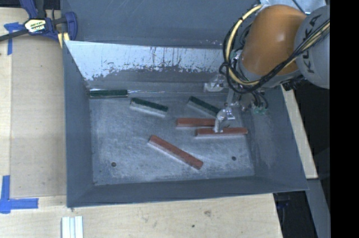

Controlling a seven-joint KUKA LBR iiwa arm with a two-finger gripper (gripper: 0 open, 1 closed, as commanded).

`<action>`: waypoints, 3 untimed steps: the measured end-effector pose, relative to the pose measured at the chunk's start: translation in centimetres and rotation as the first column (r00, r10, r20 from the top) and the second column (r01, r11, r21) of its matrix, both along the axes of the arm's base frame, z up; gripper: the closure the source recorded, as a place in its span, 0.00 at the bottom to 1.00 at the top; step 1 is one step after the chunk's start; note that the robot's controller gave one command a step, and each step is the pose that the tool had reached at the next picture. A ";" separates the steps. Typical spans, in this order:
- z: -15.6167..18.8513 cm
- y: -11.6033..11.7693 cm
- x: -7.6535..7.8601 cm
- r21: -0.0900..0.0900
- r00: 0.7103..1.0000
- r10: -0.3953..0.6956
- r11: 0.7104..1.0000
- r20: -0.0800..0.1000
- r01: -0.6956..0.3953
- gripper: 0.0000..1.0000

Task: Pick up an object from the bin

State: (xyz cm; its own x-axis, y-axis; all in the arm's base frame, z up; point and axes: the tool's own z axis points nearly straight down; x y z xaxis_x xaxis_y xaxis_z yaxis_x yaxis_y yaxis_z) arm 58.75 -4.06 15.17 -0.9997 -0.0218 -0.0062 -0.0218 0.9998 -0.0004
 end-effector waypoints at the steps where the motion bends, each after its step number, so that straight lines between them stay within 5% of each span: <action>1: -5.0 0.9 -0.1 -0.001 0.998 0.059 0.998 -0.003 -0.059 0.00; 2: -7.4 0.4 -1.4 -0.001 0.992 0.127 0.992 0.016 -0.127 1.00; 3: -7.4 0.4 -1.4 -0.001 0.992 0.127 0.992 0.016 -0.127 1.00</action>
Offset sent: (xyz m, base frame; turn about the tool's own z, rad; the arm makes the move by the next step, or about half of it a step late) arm -0.0206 0.0035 -0.0817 -0.1280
